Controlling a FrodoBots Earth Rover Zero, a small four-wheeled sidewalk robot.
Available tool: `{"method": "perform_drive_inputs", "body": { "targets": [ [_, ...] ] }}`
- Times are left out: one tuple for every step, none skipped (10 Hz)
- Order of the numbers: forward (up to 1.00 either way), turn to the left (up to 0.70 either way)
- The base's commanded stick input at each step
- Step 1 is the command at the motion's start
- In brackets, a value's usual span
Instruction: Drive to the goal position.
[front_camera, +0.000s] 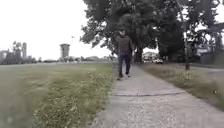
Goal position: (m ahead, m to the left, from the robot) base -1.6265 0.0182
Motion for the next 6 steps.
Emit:
{"method": "perform_drive_inputs", "body": {
  "targets": [
    [0.7, 0.0],
    [0.7, 0.0],
    [0.7, 0.0],
    [0.7, 0.0],
    [0.7, 0.0],
    [0.7, 0.0]
  ]
}}
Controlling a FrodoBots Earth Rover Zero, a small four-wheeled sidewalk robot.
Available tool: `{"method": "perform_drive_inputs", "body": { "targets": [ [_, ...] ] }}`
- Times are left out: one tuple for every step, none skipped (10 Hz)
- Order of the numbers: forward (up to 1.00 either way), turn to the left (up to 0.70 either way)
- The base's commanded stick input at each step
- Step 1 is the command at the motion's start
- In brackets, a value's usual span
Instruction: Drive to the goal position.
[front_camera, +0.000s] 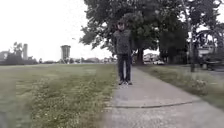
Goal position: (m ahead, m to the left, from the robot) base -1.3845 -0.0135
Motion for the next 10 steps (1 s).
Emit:
{"method": "perform_drive_inputs", "body": {
  "targets": [
    [0.11, 0.0],
    [0.0, 0.0],
    [0.0, 0.0],
    [0.0, 0.0],
    [0.0, 0.0],
    [0.0, 0.0],
    [0.0, 0.0],
    [0.0, 0.0],
    [0.0, 0.0],
    [0.0, 0.0]
  ]
}}
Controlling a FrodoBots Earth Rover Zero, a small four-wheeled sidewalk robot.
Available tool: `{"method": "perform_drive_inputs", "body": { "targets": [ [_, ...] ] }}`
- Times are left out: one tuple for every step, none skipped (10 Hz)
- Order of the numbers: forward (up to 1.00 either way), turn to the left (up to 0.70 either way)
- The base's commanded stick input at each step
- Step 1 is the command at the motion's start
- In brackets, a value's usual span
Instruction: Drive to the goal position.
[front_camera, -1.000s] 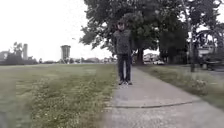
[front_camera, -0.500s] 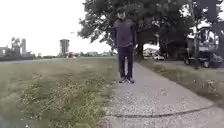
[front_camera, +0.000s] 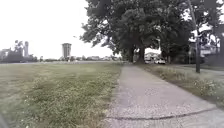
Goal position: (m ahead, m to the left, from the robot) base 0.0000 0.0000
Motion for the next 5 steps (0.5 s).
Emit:
{"method": "perform_drive_inputs", "body": {
  "targets": [
    [0.14, 0.0],
    [0.7, 0.0],
    [0.7, 0.0],
    [0.7, 0.0],
    [0.7, 0.0]
  ]
}}
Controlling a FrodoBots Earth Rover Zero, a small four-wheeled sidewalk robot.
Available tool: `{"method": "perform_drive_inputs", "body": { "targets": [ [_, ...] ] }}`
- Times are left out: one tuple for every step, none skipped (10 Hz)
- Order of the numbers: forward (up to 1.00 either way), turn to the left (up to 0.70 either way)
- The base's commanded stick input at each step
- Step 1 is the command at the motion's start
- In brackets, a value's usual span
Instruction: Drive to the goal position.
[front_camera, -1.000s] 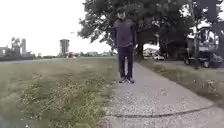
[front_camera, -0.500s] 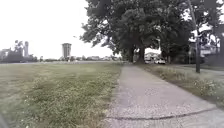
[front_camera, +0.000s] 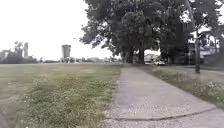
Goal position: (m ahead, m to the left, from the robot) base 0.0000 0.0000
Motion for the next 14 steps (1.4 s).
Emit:
{"method": "perform_drive_inputs", "body": {
  "targets": [
    [0.7, 0.0],
    [0.7, 0.0],
    [0.7, 0.0],
    [0.7, 0.0],
    [0.7, 0.0],
    [0.7, 0.0],
    [0.7, 0.0],
    [0.7, 0.0],
    [0.7, 0.0],
    [0.7, 0.0],
    [0.7, 0.0],
    [0.7, 0.0],
    [0.7, 0.0],
    [0.7, 0.0]
  ]
}}
